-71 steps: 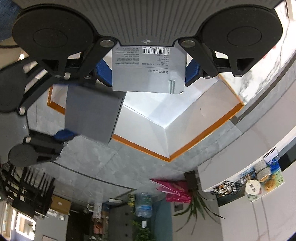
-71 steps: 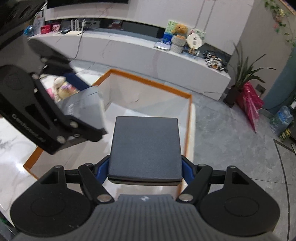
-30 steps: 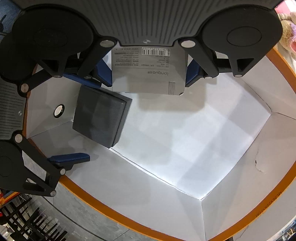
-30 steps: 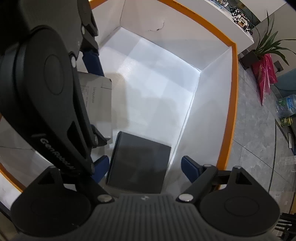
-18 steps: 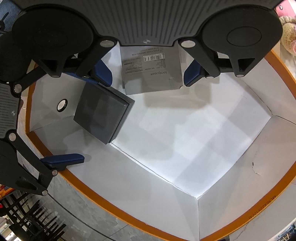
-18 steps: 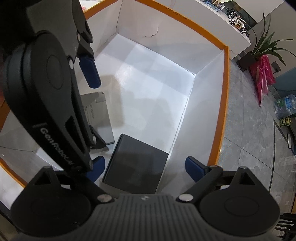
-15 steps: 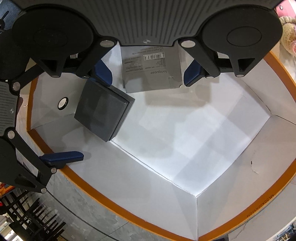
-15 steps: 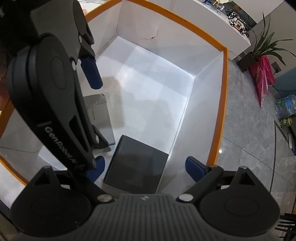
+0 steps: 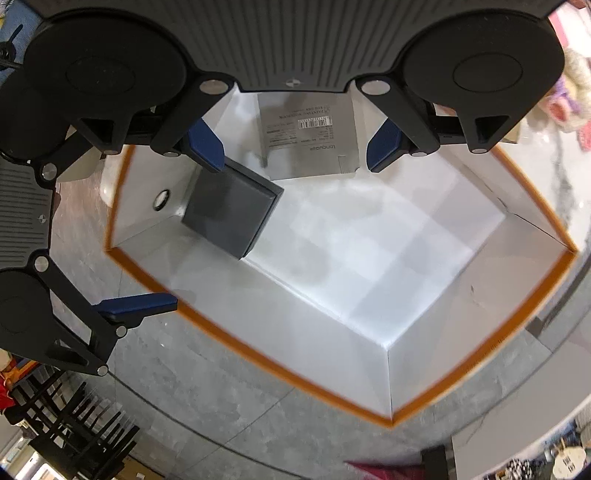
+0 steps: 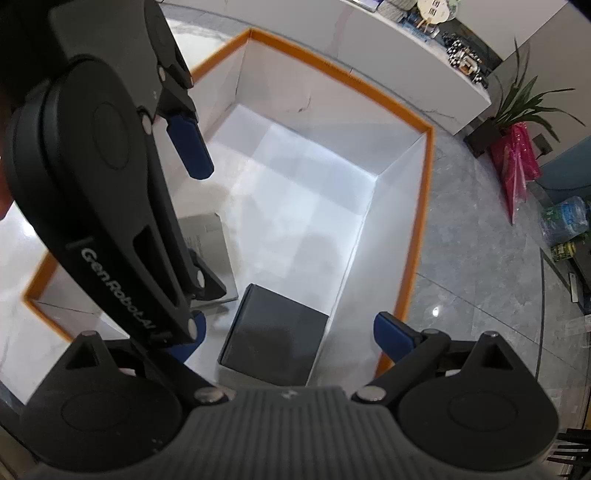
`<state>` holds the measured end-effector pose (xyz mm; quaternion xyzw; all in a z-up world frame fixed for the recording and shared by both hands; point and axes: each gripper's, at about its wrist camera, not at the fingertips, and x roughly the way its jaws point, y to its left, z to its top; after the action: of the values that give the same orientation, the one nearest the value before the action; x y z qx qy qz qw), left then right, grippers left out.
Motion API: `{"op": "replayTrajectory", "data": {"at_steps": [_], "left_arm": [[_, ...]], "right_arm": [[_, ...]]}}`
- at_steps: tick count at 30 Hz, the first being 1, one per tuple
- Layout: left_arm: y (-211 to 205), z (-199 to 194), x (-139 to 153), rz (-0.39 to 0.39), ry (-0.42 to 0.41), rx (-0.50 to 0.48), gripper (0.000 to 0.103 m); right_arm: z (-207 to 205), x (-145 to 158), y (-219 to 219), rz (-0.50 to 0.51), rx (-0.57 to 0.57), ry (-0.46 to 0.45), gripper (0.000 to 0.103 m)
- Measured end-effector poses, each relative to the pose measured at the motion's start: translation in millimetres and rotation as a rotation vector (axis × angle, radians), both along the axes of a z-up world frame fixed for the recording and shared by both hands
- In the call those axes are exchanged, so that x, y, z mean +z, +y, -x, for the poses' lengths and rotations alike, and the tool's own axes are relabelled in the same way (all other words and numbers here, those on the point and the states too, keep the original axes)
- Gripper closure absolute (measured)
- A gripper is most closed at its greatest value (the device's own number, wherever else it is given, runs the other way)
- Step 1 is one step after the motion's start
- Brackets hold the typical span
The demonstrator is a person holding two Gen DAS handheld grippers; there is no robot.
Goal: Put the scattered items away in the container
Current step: 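Open the left tool dropping the packet while the right tool releases the jewelry box, then move both tools back toward the plush dog and pink wallet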
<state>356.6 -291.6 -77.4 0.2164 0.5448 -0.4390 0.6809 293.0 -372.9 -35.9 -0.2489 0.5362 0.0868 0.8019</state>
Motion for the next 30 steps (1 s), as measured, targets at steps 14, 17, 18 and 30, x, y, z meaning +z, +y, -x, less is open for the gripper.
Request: {"op": "replayTrajectory", "data": {"at_steps": [14, 17, 18, 30], "left_arm": [[31.0, 36.7, 72.9, 0.049, -0.106, 0.011, 0.004], [46.6, 47.5, 86.8, 0.084, -0.136, 0.018, 0.003], [54.0, 52.8, 91.0, 0.105, -0.15, 0.019, 0.003], [175.3, 84.2, 99.2, 0.265, -0.349, 0.236, 0.003]], "right_arm": [[40.9, 61.4, 13.1, 0.041, 0.014, -0.089, 0.004], [47.6, 70.9, 17.1, 0.039, 0.017, -0.111, 0.004], [49.7, 75.2, 17.9, 0.033, 0.013, -0.131, 0.004], [54.5, 110.5, 41.2, -0.183, -0.131, -0.397, 0.004]]}}
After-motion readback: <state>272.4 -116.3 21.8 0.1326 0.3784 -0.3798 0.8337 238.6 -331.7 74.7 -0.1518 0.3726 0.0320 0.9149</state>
